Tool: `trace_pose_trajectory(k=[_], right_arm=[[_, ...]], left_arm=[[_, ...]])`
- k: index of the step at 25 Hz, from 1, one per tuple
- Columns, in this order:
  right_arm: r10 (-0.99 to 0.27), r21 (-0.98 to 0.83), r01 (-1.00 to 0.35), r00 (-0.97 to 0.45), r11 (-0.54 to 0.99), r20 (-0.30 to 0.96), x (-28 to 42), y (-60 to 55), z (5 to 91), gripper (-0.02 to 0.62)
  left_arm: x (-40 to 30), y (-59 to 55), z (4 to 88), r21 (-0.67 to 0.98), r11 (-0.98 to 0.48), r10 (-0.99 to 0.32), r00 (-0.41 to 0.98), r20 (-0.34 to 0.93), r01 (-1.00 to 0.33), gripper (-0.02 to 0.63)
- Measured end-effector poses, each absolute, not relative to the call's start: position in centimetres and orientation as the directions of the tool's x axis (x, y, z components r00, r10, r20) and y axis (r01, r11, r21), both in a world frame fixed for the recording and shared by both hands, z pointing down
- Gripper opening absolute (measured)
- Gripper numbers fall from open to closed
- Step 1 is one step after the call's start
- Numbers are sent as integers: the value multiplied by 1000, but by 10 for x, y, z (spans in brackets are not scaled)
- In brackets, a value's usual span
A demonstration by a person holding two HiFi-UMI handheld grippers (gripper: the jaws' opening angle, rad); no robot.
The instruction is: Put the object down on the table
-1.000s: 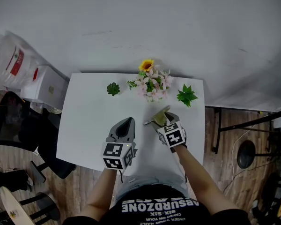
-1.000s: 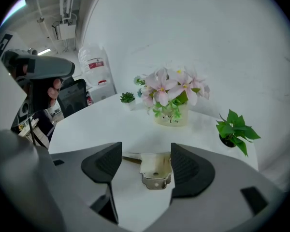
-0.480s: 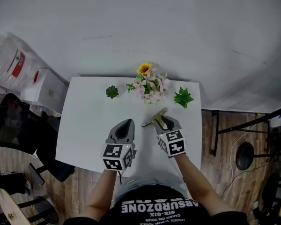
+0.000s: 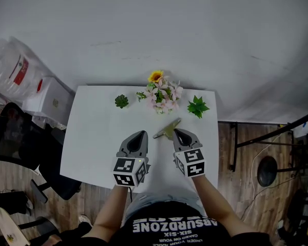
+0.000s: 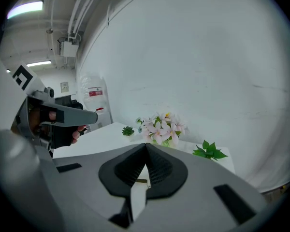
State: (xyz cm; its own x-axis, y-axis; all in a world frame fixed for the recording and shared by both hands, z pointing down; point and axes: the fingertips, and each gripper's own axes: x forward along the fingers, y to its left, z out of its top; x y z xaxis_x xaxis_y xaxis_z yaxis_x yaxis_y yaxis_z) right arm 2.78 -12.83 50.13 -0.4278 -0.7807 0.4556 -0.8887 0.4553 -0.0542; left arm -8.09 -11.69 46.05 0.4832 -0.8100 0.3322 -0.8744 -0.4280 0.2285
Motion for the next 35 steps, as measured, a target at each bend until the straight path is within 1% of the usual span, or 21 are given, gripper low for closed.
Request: trace_pose_trajectory(k=[13, 35], right_arm=[[-792, -86, -886, -448, 456, 413, 27, -104, 479, -2], [-790, -79, -885, -447, 459, 419, 24, -93, 476, -2]], left_arm=[[-70, -103, 454, 229, -454, -801, 507, 317, -861, -3], [-67, -94, 453, 236, -473, -790, 527, 314, -849, -3]])
